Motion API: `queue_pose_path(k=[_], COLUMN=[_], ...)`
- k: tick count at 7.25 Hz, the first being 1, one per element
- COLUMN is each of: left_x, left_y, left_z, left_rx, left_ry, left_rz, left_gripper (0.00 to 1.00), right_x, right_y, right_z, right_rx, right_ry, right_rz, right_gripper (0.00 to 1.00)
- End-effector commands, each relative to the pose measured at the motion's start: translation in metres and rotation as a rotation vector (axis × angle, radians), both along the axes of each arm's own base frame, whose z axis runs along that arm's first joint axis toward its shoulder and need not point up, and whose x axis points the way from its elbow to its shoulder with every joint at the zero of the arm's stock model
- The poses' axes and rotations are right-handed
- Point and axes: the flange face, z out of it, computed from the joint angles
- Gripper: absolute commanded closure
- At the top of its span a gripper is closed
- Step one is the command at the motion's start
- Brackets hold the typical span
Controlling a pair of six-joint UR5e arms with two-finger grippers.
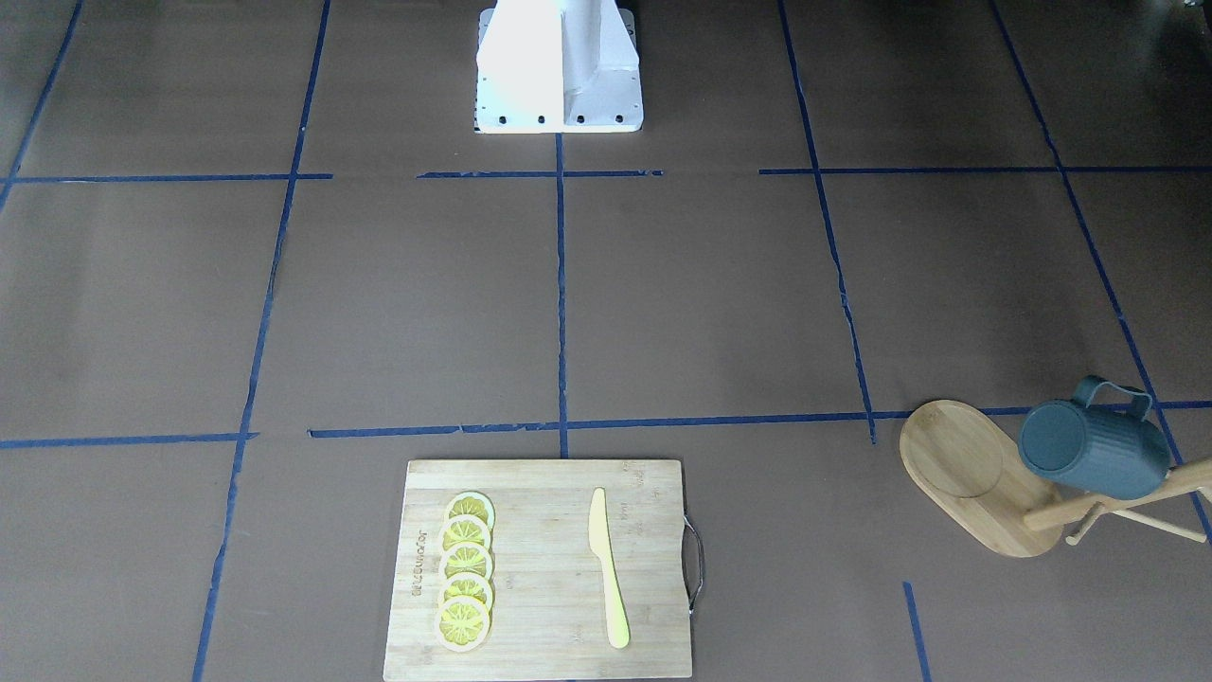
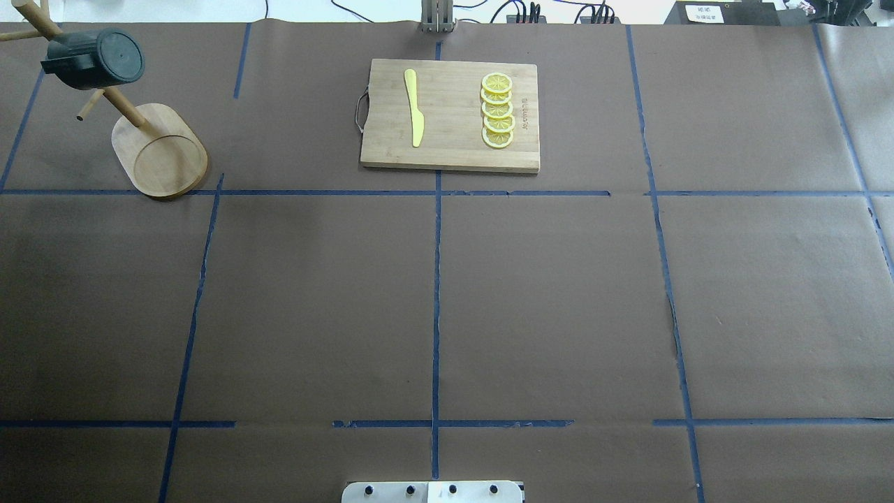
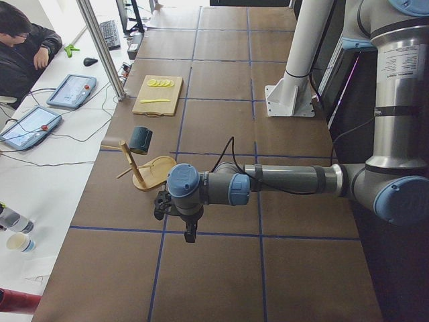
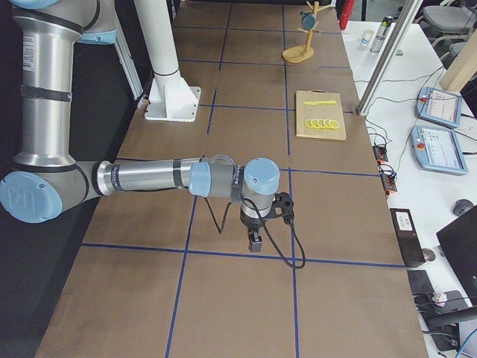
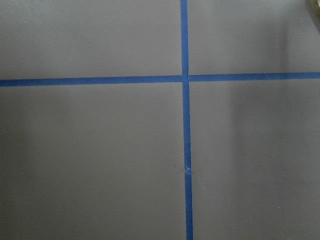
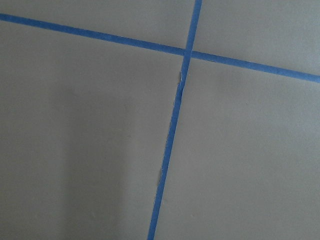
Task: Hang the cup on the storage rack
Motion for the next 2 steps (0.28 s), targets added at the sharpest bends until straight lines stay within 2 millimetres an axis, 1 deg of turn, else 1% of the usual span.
queue_pose_path(k=[1,2], left_x=[0.0003,0.0002], left_y=[0.0043,0.005], left_z=[0.0032,0.0032], left_rx=[-0.008,-0.007], left_ry=[0.0,0.0], left_rz=[0.0,0.001], left_gripper=[0.0,0.0], right_x=[-0.0007,-0.0013], right_y=[0.0,-0.0001], right_z=[0.0002,0.0002], right_rx=[0.0,0.0], right_ry=[0.0,0.0], right_rz=[-0.002,-0.003], right_gripper=[0.0,0.0])
